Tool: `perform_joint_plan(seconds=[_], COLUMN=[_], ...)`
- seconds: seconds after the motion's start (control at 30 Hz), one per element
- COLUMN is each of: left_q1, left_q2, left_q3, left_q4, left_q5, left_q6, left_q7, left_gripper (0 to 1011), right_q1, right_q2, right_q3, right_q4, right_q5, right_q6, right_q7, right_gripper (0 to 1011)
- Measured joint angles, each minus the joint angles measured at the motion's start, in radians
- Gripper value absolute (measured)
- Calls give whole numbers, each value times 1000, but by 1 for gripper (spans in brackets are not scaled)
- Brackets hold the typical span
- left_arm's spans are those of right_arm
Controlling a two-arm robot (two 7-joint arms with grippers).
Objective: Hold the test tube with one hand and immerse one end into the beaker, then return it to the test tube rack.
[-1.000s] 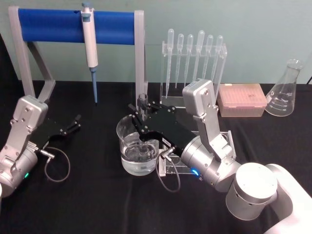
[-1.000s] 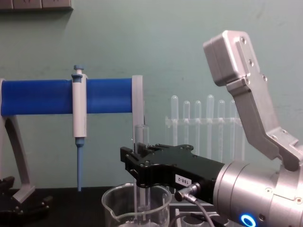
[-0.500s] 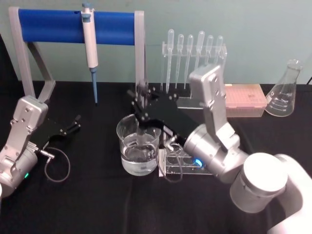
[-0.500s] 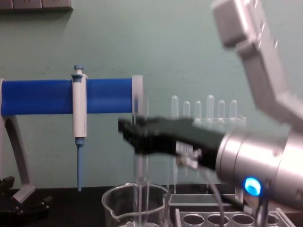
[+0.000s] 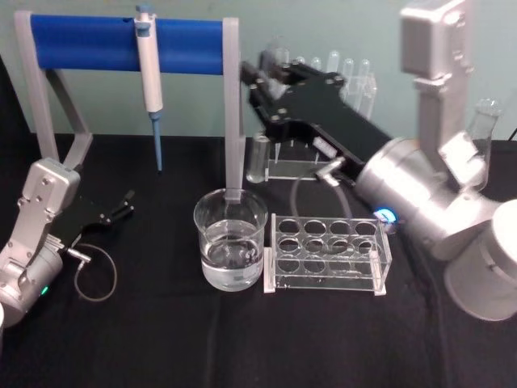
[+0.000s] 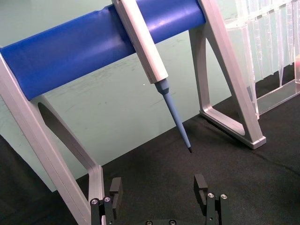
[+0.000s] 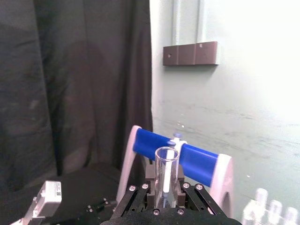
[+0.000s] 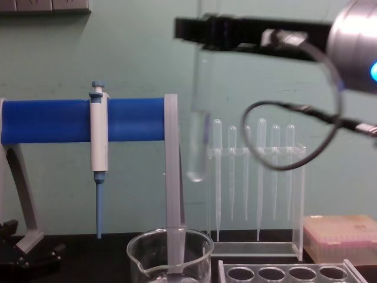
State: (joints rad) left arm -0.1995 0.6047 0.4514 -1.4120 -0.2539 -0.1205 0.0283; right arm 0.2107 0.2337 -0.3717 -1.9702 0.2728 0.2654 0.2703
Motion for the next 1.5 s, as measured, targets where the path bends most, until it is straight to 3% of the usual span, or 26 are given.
perform_joint_plan(seconds=[0.13, 0.23, 0.37, 0.47, 0.9, 1.5], left_q1=[0, 0, 0, 0, 0, 0], left_q2=[0, 0, 0, 0, 0, 0], left_q3=[0, 0, 0, 0, 0, 0], left_q4=[0, 0, 0, 0, 0, 0], left_q5=[0, 0, 0, 0, 0, 0], left_q6=[0, 0, 0, 0, 0, 0], left_q7=[0, 0, 0, 0, 0, 0], left_gripper=[1000, 1000, 1000, 1000, 1000, 1000], right_q1=[-34, -60, -110, -132, -150, -150], right_q2=[51, 78, 124, 137, 114, 83], right_q3=[39, 57, 80, 82, 73, 54], right_q4=[-69, -90, -93, -67, 66, 153], right_q5=[19, 25, 22, 12, -39, -85], right_q6=[58, 71, 58, 26, -57, -105], right_q7=[-13, -17, -19, -20, -29, -17], right_gripper=[228, 228, 228, 228, 229, 228])
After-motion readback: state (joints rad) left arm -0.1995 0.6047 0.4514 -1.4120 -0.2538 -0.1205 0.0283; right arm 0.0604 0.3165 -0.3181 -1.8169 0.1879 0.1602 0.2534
